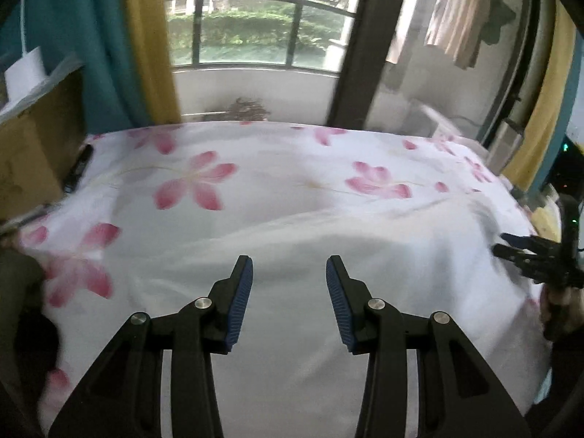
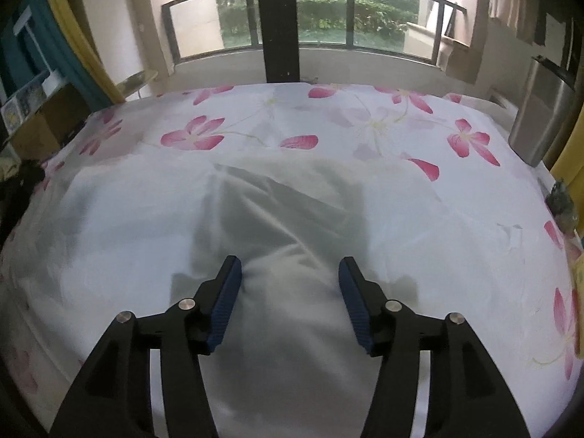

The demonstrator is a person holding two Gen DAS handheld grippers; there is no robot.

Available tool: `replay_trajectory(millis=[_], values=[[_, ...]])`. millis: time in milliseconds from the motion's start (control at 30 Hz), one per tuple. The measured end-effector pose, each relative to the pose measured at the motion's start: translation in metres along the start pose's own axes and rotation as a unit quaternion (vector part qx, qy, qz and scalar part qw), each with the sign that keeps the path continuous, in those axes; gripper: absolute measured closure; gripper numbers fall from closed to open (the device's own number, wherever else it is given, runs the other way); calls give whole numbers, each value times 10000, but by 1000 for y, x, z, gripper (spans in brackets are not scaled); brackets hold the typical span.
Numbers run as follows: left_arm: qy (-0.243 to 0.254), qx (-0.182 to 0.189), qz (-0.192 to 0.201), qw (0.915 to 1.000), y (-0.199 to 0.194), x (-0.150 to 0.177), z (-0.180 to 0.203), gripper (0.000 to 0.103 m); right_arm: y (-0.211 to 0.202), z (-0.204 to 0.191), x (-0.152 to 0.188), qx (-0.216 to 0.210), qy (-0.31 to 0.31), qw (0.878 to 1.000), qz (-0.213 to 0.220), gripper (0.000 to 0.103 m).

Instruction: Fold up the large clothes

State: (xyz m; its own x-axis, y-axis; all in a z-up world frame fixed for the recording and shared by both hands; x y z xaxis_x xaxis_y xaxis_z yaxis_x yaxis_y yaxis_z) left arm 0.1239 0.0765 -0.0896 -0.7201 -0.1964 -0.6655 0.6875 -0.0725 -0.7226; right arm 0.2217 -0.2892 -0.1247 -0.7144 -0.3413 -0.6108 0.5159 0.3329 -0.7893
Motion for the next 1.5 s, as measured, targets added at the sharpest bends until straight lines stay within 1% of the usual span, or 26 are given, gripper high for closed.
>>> replay_trajectory(millis=[67, 133, 200, 233, 300, 333, 400, 467, 500, 667, 833, 1000, 1067, 1167, 1233, 1400, 1500], values=[[-17, 293, -78, 9995, 6, 5, 19, 59, -6, 1, 1, 6, 4, 10000, 98, 47], [100, 361, -191, 9991, 13, 10, 40, 59, -13, 2, 4, 9, 25, 9999, 169, 47], [188, 564, -224, 9980, 14, 13, 62, 59, -21, 7, 7, 31, 64, 9997, 222, 45], [245, 604, -225, 9976, 12, 16, 70, 59, -28, 10, 11, 57, 84, 9996, 271, 45], [388, 629, -247, 9970, 11, 20, 87, 59, -38, 15, 16, 78, 102, 9993, 349, 40], [453, 672, -270, 9963, 11, 23, 94, 59, -44, 18, 20, 94, 116, 9991, 386, 36], [543, 730, -332, 9953, 11, 28, 108, 59, -57, 26, 29, 142, 150, 9987, 456, 22], [643, 793, -378, 9941, 11, 34, 121, 59, -68, 35, 39, 188, 219, 9983, 502, 13], [681, 801, -411, 9936, 11, 37, 126, 59, -72, 39, 43, 207, 262, 9981, 518, 12], [907, 923, -582, 9899, 9, 50, 144, 59, -88, 58, 71, 326, 602, 9964, 493, 11], [1044, 925, -747, 9874, 12, 60, 152, 59, -97, 68, 95, 430, 783, 9953, 361, 11], [1012, 905, -758, 9878, 14, 60, 154, 59, -101, 77, 112, 403, 956, 9945, 162, 11], [1053, 917, -696, 9878, 12, 57, 155, 59, -102, 79, 117, 338, 989, 9945, 111, 11], [1085, 871, -648, 9882, 15, 51, 157, 59, -96, 82, 120, 104, 1125, 9936, 40, 11], [1073, 822, -644, 9887, 21, 45, 157, 59, -89, 84, 120, 52, 1247, 9922, -30, 10], [1180, 779, -427, 9890, 25, 29, 168, 59, -79, 86, 109, -18, 1323, 9912, 80, 5], [1203, 750, -458, 9888, 37, 24, 173, 59, -70, 86, 99, -162, 1369, 9904, 129, 3]])
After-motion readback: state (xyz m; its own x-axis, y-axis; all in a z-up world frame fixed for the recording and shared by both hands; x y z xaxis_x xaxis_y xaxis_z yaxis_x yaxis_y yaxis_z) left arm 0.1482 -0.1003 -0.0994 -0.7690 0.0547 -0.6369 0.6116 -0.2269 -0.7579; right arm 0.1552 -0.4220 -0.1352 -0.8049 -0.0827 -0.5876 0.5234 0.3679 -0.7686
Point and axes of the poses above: each gripper's, at about its wrist camera, not at the fingertips, and y roughly the way its jaws point, z to its right, x to its underside, the point moved 2 cm from there along y, roughly the way its jaws point, and after that the axes turned 2 degrees about -z, right-handed, at the moved point
